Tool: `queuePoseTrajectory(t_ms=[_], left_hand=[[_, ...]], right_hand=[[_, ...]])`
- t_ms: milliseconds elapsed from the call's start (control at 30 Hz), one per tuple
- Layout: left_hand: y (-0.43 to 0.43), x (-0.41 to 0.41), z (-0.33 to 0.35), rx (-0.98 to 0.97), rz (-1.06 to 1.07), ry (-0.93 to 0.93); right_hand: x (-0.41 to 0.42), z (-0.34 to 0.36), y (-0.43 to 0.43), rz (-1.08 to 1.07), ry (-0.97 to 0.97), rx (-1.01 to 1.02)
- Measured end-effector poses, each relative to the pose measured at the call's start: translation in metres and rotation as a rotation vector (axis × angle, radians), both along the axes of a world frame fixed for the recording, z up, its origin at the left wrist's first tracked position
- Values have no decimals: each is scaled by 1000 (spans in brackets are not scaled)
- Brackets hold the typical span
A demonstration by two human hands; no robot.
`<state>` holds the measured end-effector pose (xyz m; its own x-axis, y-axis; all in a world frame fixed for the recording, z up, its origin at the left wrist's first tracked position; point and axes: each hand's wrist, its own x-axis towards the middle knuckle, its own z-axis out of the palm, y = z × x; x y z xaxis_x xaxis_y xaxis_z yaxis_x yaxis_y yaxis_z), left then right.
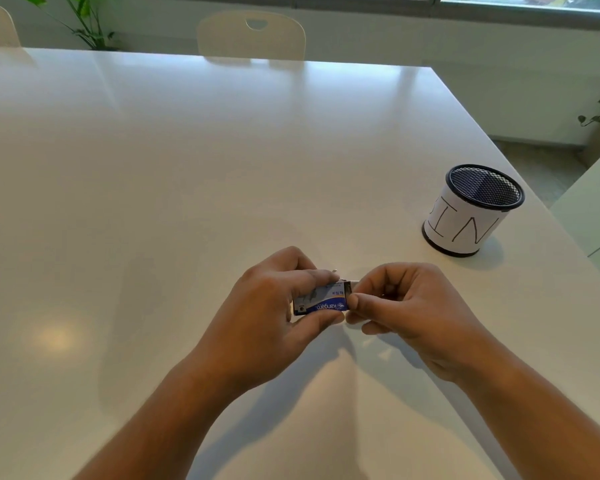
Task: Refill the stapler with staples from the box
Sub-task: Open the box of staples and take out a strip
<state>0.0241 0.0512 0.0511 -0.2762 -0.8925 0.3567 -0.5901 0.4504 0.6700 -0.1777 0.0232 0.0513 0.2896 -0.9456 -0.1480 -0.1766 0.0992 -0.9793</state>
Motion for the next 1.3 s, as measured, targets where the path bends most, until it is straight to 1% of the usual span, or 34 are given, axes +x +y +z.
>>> queuePoseTrajectory(t_ms=[100, 233, 567, 733, 967, 1167, 1300], left_hand=[[-1, 2, 0, 11, 4, 10], [-3, 4, 1, 10, 20, 6], [2, -7, -3, 1, 36, -9], [2, -7, -4, 4, 61, -8], [4, -9, -3, 4, 65, -32], [3, -10, -3, 14, 67, -15], [4, -10, -3, 7, 54, -24]], right_hand=[[-1, 1, -1, -22, -35, 33], [-2, 0, -2, -64, -17, 12], [2, 1, 4, -157, 211, -120], [-1, 1, 4, -178, 264, -184], [-4, -2, 1, -182, 274, -143], [-2, -2, 3, -210, 287, -222], [0, -1, 6, -234, 347, -296]])
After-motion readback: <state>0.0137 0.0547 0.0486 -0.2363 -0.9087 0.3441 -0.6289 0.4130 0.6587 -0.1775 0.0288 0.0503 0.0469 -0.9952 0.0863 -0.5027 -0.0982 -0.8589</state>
